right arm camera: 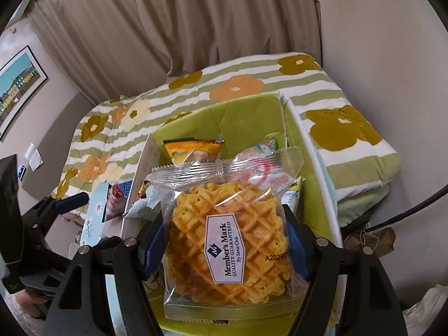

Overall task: Organize snacks
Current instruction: 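Lift both packets over the yellow box and release them inside, then move both tools back over the table toward the remaining snacks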

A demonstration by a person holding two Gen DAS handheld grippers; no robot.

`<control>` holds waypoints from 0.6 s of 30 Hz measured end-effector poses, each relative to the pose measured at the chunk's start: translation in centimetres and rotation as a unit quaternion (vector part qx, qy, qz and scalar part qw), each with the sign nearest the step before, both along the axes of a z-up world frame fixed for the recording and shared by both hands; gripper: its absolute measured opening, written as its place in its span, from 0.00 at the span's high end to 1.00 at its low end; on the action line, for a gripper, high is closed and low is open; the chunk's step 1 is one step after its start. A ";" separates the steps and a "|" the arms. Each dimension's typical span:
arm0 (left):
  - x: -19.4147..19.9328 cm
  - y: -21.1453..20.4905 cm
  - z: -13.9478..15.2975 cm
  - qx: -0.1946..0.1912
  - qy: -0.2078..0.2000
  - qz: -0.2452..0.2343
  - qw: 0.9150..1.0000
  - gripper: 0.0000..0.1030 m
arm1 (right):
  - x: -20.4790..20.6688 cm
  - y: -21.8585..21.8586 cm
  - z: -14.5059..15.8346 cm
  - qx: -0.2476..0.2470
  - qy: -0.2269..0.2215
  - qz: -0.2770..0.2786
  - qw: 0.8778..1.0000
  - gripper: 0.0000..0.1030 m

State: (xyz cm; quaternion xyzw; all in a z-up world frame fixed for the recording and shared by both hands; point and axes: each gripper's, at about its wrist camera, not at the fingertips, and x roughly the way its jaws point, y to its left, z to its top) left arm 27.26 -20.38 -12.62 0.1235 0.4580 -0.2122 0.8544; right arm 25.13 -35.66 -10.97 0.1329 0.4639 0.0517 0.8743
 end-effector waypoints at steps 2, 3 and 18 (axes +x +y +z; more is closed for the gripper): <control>-0.1 0.6 0.1 -0.004 0.001 0.005 1.000 0.01 | 0.2 0.1 -0.3 -0.006 -0.004 -0.003 1.000 0.14; -0.3 1.0 0.2 -0.005 0.001 0.009 1.000 0.01 | 0.2 0.2 -0.2 -0.008 -0.013 -0.005 1.000 0.05; -5.0 5.7 1.3 -0.012 -0.013 0.082 0.996 0.01 | -3.4 1.6 2.6 -0.026 -0.053 0.045 0.997 0.00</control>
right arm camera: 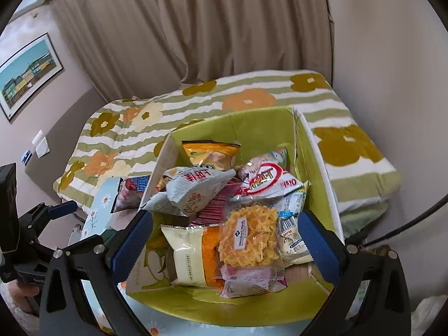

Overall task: Organize snacks
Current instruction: 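Move both tools back over the table toward the remaining snacks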

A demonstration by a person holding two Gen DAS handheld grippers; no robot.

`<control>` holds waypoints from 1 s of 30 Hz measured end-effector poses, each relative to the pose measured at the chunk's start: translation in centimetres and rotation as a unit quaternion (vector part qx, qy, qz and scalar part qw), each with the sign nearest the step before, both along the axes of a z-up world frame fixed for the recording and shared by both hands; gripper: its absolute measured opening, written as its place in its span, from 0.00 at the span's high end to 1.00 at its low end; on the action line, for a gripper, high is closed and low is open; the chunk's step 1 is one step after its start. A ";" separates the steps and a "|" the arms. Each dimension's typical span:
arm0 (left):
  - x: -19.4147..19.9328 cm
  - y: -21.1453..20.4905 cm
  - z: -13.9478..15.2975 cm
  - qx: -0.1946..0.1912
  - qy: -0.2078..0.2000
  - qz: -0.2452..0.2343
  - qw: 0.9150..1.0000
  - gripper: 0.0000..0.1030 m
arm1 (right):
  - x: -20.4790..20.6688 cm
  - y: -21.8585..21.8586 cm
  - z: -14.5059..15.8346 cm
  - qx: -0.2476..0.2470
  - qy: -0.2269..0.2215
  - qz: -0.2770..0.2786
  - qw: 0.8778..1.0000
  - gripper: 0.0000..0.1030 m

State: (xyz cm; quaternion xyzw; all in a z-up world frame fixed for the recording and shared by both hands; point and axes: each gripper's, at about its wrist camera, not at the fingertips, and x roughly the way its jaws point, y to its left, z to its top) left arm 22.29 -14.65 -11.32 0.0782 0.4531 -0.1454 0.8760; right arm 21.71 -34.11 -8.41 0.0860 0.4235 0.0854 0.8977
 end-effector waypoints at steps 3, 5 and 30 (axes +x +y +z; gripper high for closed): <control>-1.4 1.4 0.5 0.003 -0.006 0.024 1.000 0.01 | -0.4 0.7 0.6 -0.002 -0.007 0.018 1.000 0.00; -2.3 2.4 0.7 0.005 -0.007 0.039 0.999 0.01 | -0.6 1.2 1.0 0.004 -0.012 0.031 0.999 0.00; -3.0 18.6 -2.2 0.030 0.024 0.043 0.998 0.01 | -1.7 20.3 -1.7 0.005 0.002 0.133 0.991 0.00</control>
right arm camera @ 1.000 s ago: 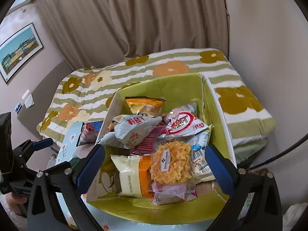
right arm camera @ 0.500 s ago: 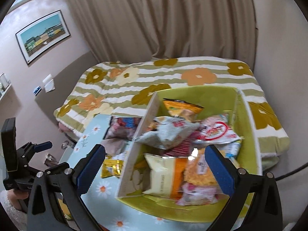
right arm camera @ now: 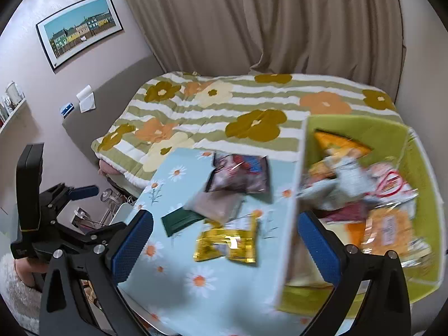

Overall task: Organize snacks
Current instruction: 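Move both tools back over the table toward the remaining snacks, then grasp the dark green bar with the left tool while the right tool grasps the gold packet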

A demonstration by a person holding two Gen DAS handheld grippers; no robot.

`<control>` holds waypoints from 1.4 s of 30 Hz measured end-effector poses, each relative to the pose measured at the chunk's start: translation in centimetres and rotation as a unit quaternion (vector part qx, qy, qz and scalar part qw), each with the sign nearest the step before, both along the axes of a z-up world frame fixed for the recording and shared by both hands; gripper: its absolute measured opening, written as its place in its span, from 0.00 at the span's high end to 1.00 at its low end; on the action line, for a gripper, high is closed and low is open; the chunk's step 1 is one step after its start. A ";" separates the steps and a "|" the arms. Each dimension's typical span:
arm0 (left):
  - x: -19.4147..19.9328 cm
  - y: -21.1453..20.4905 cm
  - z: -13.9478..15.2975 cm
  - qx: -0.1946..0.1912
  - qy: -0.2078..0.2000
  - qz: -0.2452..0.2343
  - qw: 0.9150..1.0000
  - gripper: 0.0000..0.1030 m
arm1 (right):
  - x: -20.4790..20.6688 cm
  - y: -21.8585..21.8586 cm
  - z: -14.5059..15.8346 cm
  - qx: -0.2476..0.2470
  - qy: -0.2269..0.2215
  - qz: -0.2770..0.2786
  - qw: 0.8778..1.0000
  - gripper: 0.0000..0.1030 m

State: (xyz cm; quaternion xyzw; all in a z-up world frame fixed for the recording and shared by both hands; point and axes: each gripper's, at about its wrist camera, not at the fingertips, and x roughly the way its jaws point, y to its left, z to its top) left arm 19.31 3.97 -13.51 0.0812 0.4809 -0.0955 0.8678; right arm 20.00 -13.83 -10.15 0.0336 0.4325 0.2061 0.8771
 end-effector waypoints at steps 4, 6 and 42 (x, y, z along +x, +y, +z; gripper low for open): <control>1.5 2.0 -1.9 0.004 0.016 -0.041 0.999 0.01 | 0.3 3.8 -2.4 -0.026 0.012 -0.008 1.000 0.00; 2.1 2.9 -2.9 0.003 0.024 -0.058 0.998 0.01 | 0.6 4.8 -3.6 -0.033 0.022 -0.017 0.999 0.00; 8.6 -1.2 -15.9 0.006 0.085 -0.218 0.972 0.32 | 2.4 3.8 -16.3 0.088 0.115 -0.333 0.932 0.07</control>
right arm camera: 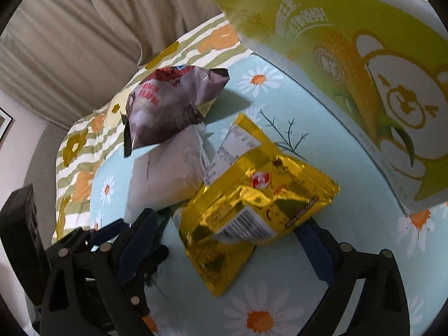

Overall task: Organize snacks
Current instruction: 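Grasp the dark green bar with the left tool while the right tool grasps the gold packet, then carry the green bar and gold packet over the yellow box and release them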

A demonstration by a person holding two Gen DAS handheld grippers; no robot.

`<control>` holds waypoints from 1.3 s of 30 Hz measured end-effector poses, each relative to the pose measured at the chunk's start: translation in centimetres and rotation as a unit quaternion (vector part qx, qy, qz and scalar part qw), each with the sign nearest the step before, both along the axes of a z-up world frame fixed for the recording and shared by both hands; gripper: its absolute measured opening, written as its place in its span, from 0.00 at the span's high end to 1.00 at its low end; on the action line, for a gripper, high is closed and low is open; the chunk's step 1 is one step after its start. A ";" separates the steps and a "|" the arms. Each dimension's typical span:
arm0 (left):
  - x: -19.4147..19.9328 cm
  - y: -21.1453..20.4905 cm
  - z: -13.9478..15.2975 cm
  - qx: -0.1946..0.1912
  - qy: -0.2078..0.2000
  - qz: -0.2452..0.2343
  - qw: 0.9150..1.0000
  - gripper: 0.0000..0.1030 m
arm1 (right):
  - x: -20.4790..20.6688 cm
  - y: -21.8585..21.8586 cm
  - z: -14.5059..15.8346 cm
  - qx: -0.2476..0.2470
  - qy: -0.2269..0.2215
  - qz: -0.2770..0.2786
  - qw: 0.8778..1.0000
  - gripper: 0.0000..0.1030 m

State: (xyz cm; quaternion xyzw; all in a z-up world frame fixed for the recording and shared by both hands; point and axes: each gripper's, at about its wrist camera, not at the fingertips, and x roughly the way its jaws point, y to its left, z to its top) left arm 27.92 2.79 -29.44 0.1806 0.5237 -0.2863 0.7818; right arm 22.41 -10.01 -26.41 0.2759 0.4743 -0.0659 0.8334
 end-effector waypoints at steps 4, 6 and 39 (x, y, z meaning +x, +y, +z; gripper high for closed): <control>0.0 0.2 0.5 -0.004 -0.002 -0.011 1.000 0.61 | 0.4 0.0 0.0 -0.005 -0.004 -0.003 1.000 0.07; 0.1 0.2 0.5 0.000 0.000 -0.017 1.000 0.61 | 0.4 0.1 0.0 -0.007 -0.005 -0.004 1.000 0.07; -3.7 4.9 4.9 -0.038 0.020 0.069 0.997 0.61 | -2.6 0.7 4.4 -0.043 -0.047 0.061 0.996 0.46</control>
